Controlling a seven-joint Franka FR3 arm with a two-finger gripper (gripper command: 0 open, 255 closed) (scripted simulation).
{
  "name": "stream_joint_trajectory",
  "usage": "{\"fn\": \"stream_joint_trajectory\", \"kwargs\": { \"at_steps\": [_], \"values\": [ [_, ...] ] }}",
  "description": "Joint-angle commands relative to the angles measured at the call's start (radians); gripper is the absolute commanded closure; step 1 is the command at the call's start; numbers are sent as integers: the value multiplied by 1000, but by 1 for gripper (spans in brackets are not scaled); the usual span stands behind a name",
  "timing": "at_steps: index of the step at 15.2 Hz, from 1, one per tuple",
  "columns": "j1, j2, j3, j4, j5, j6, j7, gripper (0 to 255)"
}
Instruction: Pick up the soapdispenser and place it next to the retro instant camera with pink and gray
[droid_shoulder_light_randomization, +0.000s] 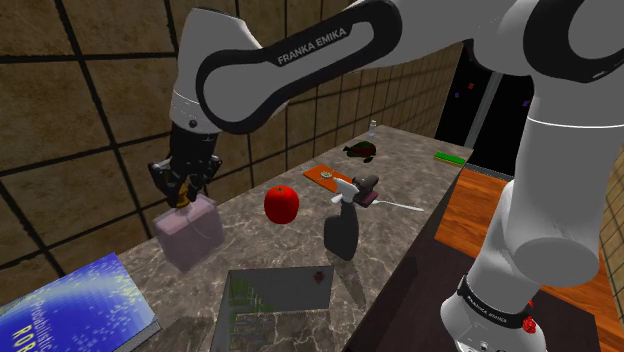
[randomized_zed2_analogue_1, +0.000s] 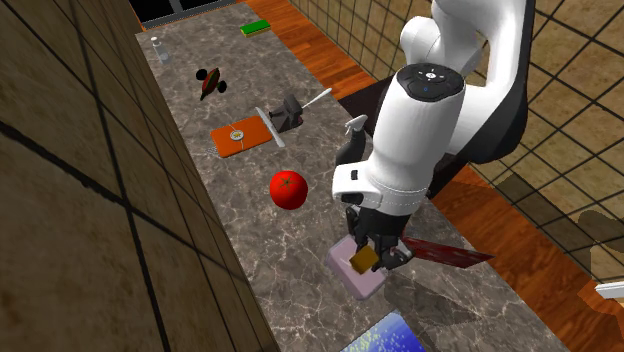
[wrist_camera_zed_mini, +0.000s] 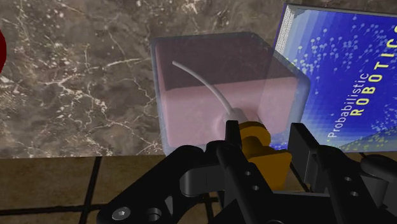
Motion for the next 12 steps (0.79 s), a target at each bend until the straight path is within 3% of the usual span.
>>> {"fn": "stream_joint_trajectory", "kwargs": {
  "at_steps": [1,12],
  "values": [
    [0,-9,1,20,2,-28,2,255],
    [-3,-39,3,133,11,-168,6,255]
  ]
}}
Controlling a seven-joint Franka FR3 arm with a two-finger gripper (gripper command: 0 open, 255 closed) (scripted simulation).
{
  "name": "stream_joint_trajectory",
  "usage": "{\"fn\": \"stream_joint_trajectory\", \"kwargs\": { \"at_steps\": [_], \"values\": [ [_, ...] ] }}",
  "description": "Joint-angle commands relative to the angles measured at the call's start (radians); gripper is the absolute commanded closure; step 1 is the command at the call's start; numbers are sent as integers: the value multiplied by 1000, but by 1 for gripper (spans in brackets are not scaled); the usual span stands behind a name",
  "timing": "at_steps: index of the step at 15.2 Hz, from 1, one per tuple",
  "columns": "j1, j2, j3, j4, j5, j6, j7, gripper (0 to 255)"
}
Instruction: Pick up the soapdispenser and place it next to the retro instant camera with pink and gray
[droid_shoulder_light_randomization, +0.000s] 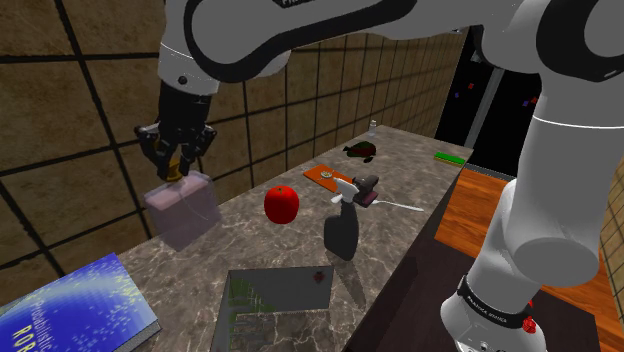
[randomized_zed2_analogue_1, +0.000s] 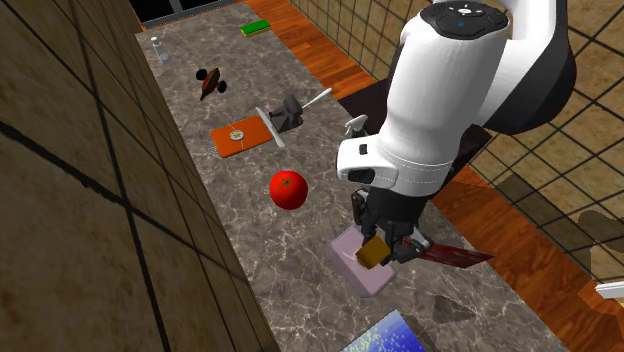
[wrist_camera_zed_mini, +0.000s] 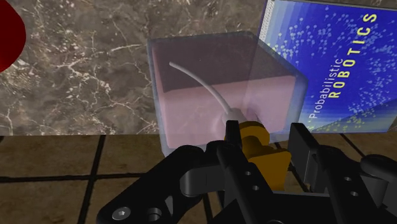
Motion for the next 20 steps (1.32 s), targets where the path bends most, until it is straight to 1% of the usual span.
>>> {"fn": "stream_joint_trajectory", "kwargs": {
  "at_steps": [1,11,20],
  "values": [
    [-2,-6,0,18,3,-24,-2,255],
    [1,-7,1,152,-3,-158,11,255],
    [10,17,3,303,-19,-286,27,255]
  ]
}}
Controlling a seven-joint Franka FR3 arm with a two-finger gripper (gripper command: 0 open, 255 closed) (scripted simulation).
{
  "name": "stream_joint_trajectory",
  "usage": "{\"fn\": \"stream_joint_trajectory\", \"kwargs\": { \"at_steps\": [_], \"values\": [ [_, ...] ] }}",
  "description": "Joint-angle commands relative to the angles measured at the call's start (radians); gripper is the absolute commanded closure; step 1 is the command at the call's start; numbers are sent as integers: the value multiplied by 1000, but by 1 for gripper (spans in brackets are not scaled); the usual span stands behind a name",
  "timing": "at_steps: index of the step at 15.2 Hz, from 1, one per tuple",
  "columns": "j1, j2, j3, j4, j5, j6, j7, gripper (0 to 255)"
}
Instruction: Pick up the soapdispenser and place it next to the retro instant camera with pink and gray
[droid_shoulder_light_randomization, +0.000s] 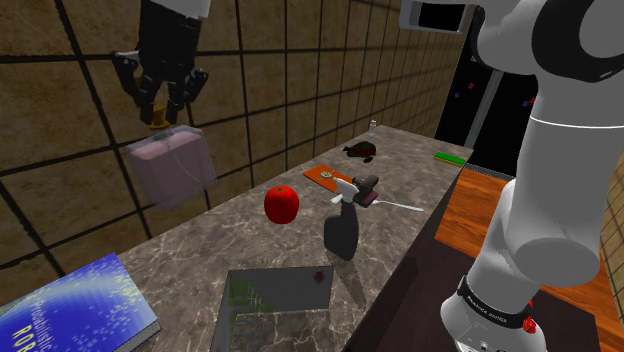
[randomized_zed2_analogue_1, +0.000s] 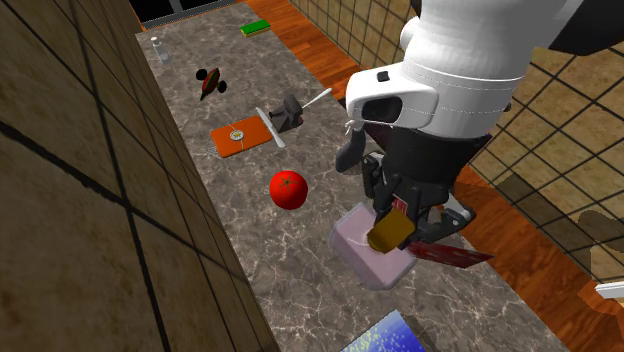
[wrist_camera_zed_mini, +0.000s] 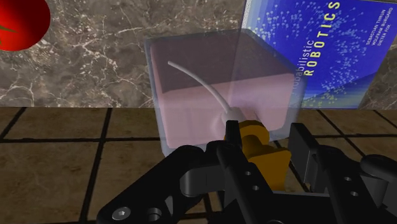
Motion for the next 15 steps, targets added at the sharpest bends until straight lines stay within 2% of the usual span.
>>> {"fn": "stream_joint_trajectory", "kwargs": {
  "at_steps": [1,8,11,15],
  "values": [
    [2,4,1,33,-3,-28,4,255],
    [18,43,4,174,-25,-133,21,255],
    [-47,-89,-16,13,56,-100,-55,255],
    [-102,-242,-63,-155,147,-86,-160,255]
  ]
}}
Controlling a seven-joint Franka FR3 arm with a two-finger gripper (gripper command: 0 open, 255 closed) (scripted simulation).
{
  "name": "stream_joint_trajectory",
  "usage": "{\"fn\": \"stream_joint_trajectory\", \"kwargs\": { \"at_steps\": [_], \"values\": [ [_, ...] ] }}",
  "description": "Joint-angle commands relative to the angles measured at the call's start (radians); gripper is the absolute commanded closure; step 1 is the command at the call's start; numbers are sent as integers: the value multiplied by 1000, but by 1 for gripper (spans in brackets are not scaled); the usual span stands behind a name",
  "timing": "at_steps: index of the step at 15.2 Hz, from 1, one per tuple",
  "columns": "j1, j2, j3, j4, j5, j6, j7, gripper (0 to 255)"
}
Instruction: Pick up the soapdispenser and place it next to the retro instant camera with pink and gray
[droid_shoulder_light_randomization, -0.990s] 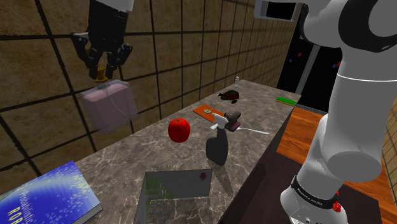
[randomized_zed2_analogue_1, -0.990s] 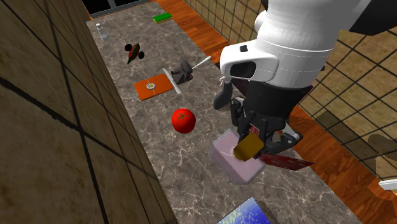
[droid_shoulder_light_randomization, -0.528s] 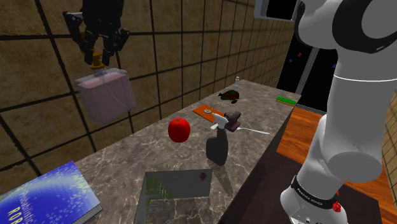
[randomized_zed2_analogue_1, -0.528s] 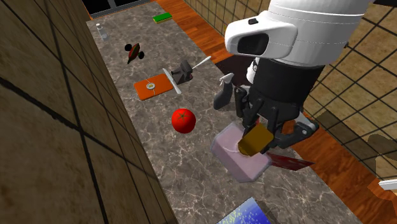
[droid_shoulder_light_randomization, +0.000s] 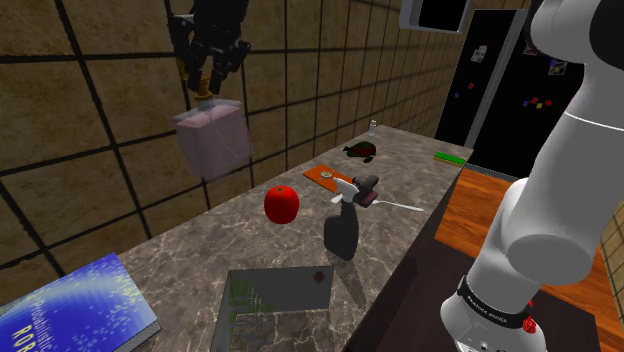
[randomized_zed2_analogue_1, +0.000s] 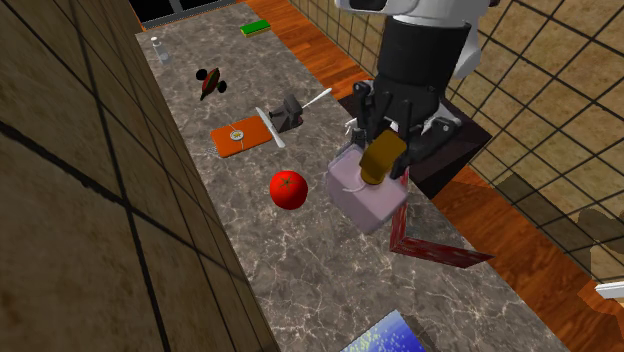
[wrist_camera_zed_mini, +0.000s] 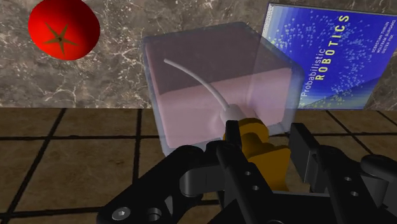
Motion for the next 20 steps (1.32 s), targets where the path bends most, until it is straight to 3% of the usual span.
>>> {"fn": "stream_joint_trajectory", "kwargs": {
  "at_steps": [1,10,20],
  "values": [
    [-23,-76,-27,-86,43,7,-55,255],
    [-76,-333,-181,-336,138,-40,-272,255],
    [-129,-525,-365,-489,128,-141,-486,255]
  ]
}}
